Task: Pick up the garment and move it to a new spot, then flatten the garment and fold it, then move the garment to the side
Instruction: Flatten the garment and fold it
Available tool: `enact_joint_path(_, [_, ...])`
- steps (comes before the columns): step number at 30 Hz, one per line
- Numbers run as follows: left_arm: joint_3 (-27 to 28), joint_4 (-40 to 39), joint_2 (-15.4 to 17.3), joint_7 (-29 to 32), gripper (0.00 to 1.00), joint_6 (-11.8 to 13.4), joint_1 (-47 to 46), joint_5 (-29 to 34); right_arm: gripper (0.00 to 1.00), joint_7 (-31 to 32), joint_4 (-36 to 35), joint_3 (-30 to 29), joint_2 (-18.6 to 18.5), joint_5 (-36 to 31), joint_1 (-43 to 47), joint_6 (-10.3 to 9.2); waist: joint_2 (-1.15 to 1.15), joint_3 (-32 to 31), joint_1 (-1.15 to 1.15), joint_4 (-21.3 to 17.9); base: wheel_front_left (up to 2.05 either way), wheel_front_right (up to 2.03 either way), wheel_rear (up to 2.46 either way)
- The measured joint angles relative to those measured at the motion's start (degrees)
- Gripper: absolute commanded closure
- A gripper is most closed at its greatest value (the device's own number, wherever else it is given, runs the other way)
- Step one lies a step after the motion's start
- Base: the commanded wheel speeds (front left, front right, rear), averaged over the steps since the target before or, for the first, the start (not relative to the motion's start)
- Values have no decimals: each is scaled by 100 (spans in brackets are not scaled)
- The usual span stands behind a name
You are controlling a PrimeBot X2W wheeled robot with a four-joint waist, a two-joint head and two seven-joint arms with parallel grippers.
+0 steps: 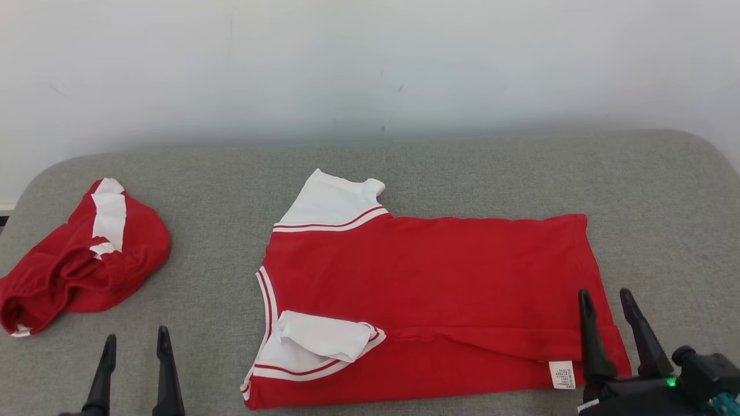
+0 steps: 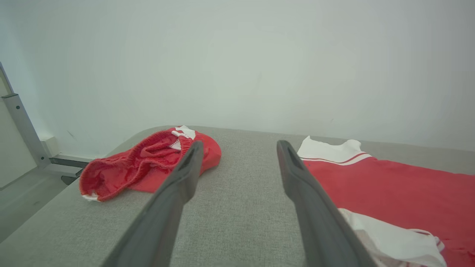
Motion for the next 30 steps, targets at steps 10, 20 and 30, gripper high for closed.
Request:
enact_joint_path(10, [348, 10, -319, 0, 0, -209, 260, 404, 0, -80, 96, -60, 100, -34, 155, 0, 0, 41, 1, -9, 0, 0, 0])
enact_joint_path(20, [535, 186, -354, 0, 0, -637, -76, 519, 0, -83, 347, -198, 164, 34, -146, 0, 0, 140, 1, -127, 0, 0, 0])
enact_joint_path(30, [55, 876, 475, 476, 0, -1063, -2031, 319, 0, 249, 1183, -207, -276, 180, -1560, 0, 0, 639, 1, -385, 0, 0, 0])
